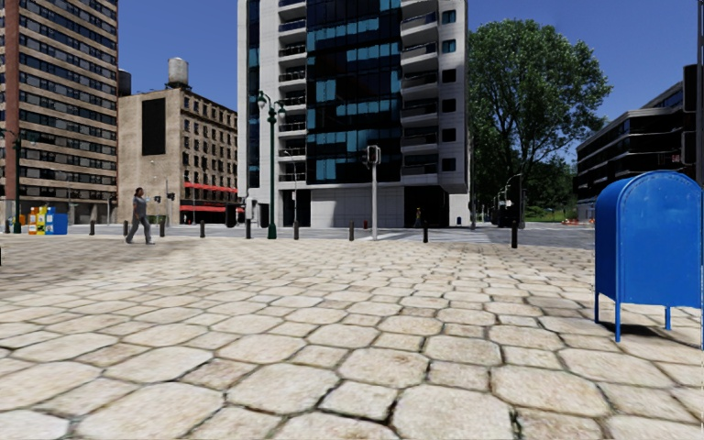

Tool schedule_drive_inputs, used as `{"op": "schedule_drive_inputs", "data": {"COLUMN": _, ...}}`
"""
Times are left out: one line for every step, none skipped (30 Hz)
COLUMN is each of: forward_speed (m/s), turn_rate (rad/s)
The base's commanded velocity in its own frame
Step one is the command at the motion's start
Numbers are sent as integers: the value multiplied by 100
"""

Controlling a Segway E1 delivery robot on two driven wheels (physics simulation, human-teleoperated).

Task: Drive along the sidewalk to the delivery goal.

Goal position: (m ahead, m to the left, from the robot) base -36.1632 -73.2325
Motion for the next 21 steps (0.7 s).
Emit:
{"op": "schedule_drive_inputs", "data": {"forward_speed": 200, "turn_rate": -8}}
{"op": "schedule_drive_inputs", "data": {"forward_speed": 200, "turn_rate": -10}}
{"op": "schedule_drive_inputs", "data": {"forward_speed": 200, "turn_rate": -11}}
{"op": "schedule_drive_inputs", "data": {"forward_speed": 200, "turn_rate": -11}}
{"op": "schedule_drive_inputs", "data": {"forward_speed": 200, "turn_rate": -13}}
{"op": "schedule_drive_inputs", "data": {"forward_speed": 200, "turn_rate": -13}}
{"op": "schedule_drive_inputs", "data": {"forward_speed": 200, "turn_rate": -17}}
{"op": "schedule_drive_inputs", "data": {"forward_speed": 200, "turn_rate": -20}}
{"op": "schedule_drive_inputs", "data": {"forward_speed": 200, "turn_rate": -23}}
{"op": "schedule_drive_inputs", "data": {"forward_speed": 200, "turn_rate": -24}}
{"op": "schedule_drive_inputs", "data": {"forward_speed": 200, "turn_rate": -26}}
{"op": "schedule_drive_inputs", "data": {"forward_speed": 200, "turn_rate": -28}}
{"op": "schedule_drive_inputs", "data": {"forward_speed": 200, "turn_rate": -33}}
{"op": "schedule_drive_inputs", "data": {"forward_speed": 200, "turn_rate": -33}}
{"op": "schedule_drive_inputs", "data": {"forward_speed": 200, "turn_rate": -36}}
{"op": "schedule_drive_inputs", "data": {"forward_speed": 200, "turn_rate": -37}}
{"op": "schedule_drive_inputs", "data": {"forward_speed": 200, "turn_rate": -37}}
{"op": "schedule_drive_inputs", "data": {"forward_speed": 194, "turn_rate": -37}}
{"op": "schedule_drive_inputs", "data": {"forward_speed": 182, "turn_rate": -37}}
{"op": "schedule_drive_inputs", "data": {"forward_speed": 179, "turn_rate": -37}}
{"op": "schedule_drive_inputs", "data": {"forward_speed": 178, "turn_rate": -38}}
